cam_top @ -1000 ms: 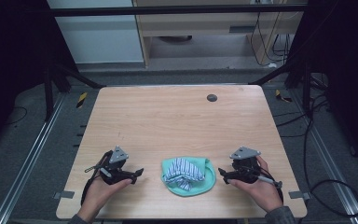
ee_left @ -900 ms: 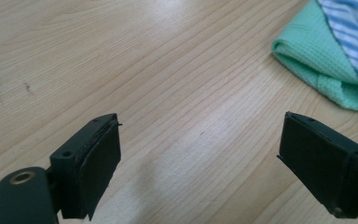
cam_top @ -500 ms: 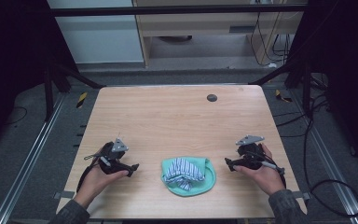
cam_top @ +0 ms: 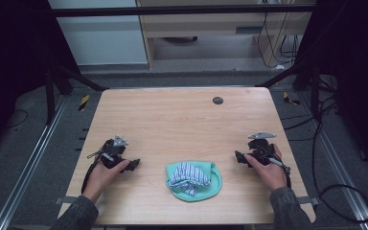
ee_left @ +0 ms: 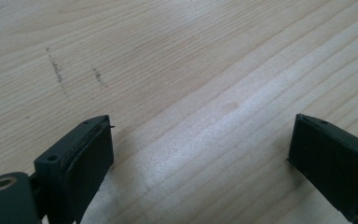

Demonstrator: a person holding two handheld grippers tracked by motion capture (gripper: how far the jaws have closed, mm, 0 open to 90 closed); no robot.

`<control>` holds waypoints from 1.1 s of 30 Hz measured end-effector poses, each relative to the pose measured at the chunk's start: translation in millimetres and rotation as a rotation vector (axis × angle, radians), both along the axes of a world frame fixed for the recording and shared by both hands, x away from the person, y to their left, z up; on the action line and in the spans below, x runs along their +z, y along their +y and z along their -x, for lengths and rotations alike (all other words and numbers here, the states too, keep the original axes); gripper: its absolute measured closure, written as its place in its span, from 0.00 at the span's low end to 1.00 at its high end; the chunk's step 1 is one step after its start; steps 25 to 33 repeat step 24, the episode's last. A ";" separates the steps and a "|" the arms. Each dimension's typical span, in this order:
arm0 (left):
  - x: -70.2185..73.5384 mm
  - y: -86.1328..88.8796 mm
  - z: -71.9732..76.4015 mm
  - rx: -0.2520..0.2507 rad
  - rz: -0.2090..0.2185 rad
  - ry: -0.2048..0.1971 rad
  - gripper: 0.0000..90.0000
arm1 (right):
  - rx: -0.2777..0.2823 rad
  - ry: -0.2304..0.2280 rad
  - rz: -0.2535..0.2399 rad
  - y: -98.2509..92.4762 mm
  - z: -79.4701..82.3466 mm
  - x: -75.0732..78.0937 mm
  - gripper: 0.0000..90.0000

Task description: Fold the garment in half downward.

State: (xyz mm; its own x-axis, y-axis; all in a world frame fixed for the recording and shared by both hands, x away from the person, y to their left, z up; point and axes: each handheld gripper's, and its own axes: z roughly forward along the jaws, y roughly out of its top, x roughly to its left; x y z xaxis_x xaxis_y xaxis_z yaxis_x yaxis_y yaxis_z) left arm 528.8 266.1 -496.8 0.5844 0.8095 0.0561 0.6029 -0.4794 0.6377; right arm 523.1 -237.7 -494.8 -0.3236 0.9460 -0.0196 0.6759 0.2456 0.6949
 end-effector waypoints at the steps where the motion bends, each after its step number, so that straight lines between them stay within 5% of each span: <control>1: -0.9 0.9 -0.8 0.002 0.008 -0.001 0.06 | -0.009 0.001 0.001 -0.5 -1.0 -1.4 0.07; 10: -6.0 4.3 -4.4 0.031 0.057 -0.025 0.04 | -0.063 0.019 -0.011 -3.0 -3.9 -11.4 0.05; 14: -7.7 4.0 -4.6 0.038 0.067 -0.036 0.03 | -0.070 0.009 -0.016 -1.0 -4.0 -12.9 0.03; 16: -11.1 5.3 -4.4 0.034 0.083 -0.064 0.00 | -0.080 -0.031 -0.026 -0.1 -2.8 -17.5 0.00; 21: -11.2 4.3 -2.6 0.058 0.081 -0.065 0.00 | -0.139 -0.035 -0.027 3.0 1.6 -17.6 0.00; 33: -11.2 4.3 -2.3 0.061 0.083 -0.065 0.00 | -0.142 -0.034 -0.027 3.1 1.8 -17.6 0.00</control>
